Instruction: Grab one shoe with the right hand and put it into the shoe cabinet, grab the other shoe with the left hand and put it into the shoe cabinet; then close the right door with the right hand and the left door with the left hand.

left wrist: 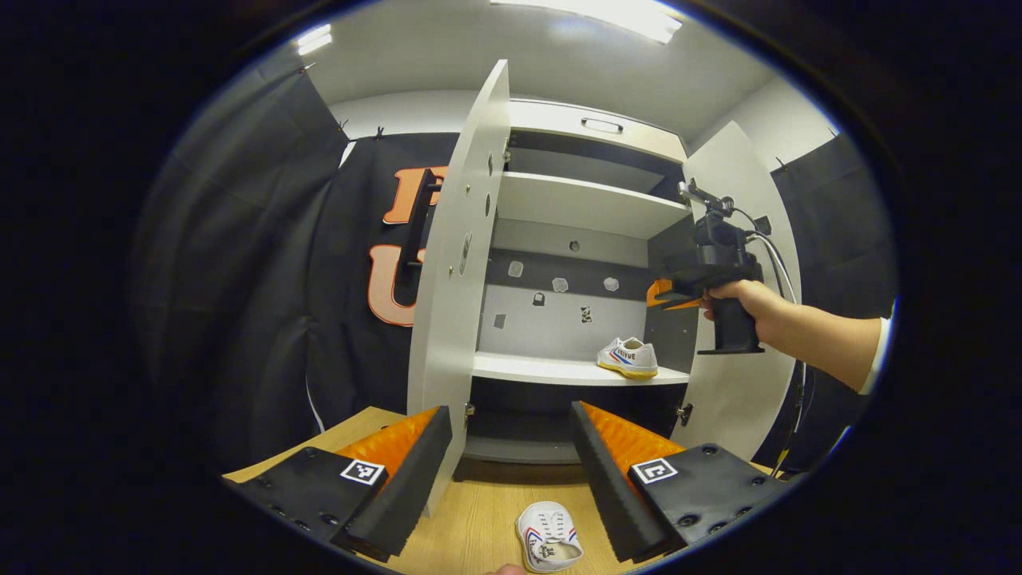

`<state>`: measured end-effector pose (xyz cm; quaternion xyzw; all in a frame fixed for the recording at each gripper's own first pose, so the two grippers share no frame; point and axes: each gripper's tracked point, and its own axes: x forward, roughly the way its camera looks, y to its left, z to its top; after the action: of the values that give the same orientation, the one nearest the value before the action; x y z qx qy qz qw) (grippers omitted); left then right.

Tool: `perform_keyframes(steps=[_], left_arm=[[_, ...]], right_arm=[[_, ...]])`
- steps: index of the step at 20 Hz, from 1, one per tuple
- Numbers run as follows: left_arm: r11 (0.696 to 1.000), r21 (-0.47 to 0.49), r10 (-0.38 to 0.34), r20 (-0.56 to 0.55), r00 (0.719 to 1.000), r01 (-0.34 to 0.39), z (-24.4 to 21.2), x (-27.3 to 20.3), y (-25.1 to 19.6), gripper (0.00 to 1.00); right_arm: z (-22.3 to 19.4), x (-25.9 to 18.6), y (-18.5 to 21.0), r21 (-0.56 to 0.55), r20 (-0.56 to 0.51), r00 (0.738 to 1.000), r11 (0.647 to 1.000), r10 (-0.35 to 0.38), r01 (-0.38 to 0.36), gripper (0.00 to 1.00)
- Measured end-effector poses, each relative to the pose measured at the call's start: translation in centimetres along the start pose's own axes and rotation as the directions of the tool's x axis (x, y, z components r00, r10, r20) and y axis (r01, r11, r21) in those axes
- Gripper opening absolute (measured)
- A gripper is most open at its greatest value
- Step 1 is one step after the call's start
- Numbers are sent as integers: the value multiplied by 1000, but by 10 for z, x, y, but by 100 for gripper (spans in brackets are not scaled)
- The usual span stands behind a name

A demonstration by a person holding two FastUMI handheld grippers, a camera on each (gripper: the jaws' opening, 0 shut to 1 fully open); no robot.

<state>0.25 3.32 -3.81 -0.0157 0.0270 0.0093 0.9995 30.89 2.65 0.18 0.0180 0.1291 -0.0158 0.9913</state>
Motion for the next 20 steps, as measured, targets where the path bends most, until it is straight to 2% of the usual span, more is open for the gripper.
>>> perform_keyframes(steps=[5,7,10,13,14,16,18,20], left_arm=[[1000,-7,-26,-12,1000,26,-4,-1,-13,96],[999,-12,-36,-15,999,36,-6,-2,-19,99],[999,6,-47,-44,998,47,-18,-4,-25,96],[998,-10,-61,-91,994,60,-39,-6,-34,96],[998,-24,-60,-109,992,58,-47,-7,-35,99],[998,-52,-52,-159,986,44,-65,-7,-36,96],[997,-67,-40,-204,978,26,-81,-7,-34,94],[998,-63,-26,-232,972,12,-91,-4,-31,97]], right_arm=[[-15,-84,1,33,78,995,997,66,-69,36],[-28,-112,-5,40,118,990,995,82,-88,37],[-62,-145,-25,-52,167,985,998,49,-41,40],[-109,-194,-22,-174,200,978,984,64,-29,47],[-129,-212,-18,-169,194,978,985,72,-39,54],[-173,-244,-9,-102,142,986,992,88,-73,60],[-201,-261,-18,-23,90,994,998,62,-61,68],[-212,-266,-32,13,70,997,999,41,-42,72]])
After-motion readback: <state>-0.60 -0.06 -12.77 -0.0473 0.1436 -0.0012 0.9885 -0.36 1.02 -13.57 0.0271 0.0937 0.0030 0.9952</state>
